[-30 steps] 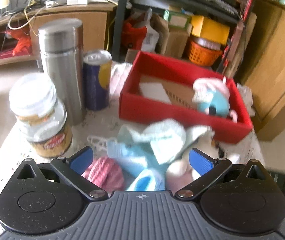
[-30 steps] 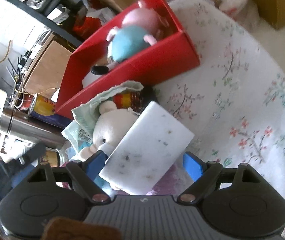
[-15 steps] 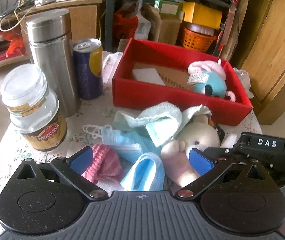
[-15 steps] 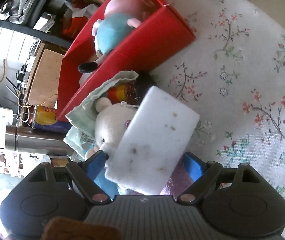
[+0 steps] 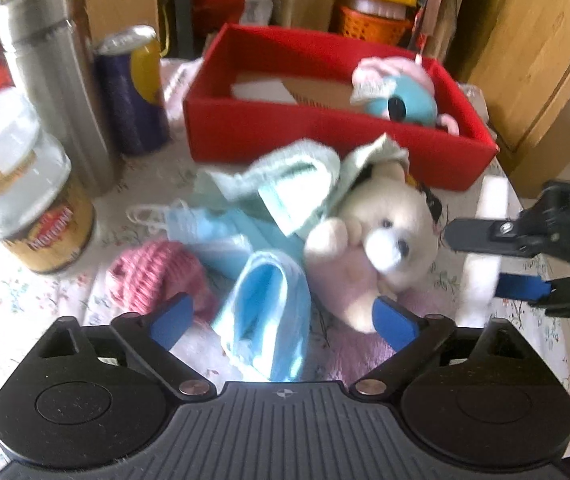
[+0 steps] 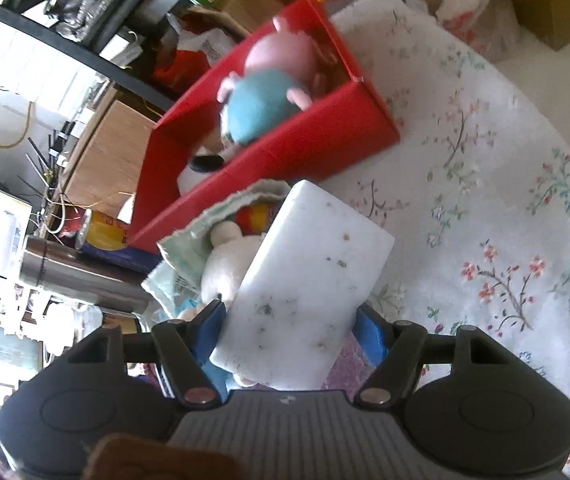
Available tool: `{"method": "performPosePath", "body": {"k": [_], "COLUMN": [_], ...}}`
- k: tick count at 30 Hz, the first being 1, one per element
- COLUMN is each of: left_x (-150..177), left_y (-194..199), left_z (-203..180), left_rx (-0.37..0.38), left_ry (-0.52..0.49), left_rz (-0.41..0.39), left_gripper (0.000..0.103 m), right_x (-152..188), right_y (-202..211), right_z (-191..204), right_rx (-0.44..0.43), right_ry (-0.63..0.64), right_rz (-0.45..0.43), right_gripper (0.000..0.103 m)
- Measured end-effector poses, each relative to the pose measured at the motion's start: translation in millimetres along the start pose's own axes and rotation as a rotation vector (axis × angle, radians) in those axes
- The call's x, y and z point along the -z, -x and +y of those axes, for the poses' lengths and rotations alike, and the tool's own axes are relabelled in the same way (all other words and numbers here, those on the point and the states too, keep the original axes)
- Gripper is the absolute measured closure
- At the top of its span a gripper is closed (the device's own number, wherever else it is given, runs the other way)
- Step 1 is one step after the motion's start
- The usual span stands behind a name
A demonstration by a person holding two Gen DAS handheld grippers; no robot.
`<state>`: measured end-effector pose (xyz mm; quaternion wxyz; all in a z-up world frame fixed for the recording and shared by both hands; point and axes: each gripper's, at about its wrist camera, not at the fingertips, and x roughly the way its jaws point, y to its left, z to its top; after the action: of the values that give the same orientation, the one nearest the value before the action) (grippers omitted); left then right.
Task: Organize soft objects
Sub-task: 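Grasp the blue face mask with the left gripper while the right gripper holds the sponge, then carry the blue mask and speckled sponge over the red box with both grippers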
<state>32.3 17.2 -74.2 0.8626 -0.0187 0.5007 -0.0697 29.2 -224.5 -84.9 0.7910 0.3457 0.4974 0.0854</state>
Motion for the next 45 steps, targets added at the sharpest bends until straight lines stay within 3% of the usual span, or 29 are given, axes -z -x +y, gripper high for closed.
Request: {"method": "performPosePath", "body": {"k": [4,11,16,19,34,45], "left_x": [2.0,5.8,4.2,3.9,-7.9,-33.4], "left_y": [-12.5,-22.2,-23.0,-19.7,27.1,61.5], "left_z": [4.7,11.0,16.6,19.5,16.2,18.3], "left_rx": [-0.002,-0.008,-0.006,-0.006,0.085,0.131], "left_ry": [0.039,0.081,0.135,0.148,0.189,0.236], "left_rz": [0.044,0.089,0.093,0.095,0.016,-0.127], "left_gripper": [0.028,0.042,0.071,0.080,0.083,0.083], "right_x": [0.2,-2.7,-0.6,-0.8,-2.9,-10.0], "right_y": [3.1,6.0,3.9,3.7,15.4,53.9], "right_z": [-2.1,-1.6,0.9,1.6,9.8,38.3], "right_rx": [-0.013,-0.027,-0.028,-0.025,-0.047,-0.031], "right_ry": [-0.002,-0.004,0.012,0.018,0.051,0.209], "right_rz": [0.014,0.013,0.024,0.023,-0.008,-0.183], "right_gripper": [0.061,0.061,0.061,0.061,0.061,0.061]}}
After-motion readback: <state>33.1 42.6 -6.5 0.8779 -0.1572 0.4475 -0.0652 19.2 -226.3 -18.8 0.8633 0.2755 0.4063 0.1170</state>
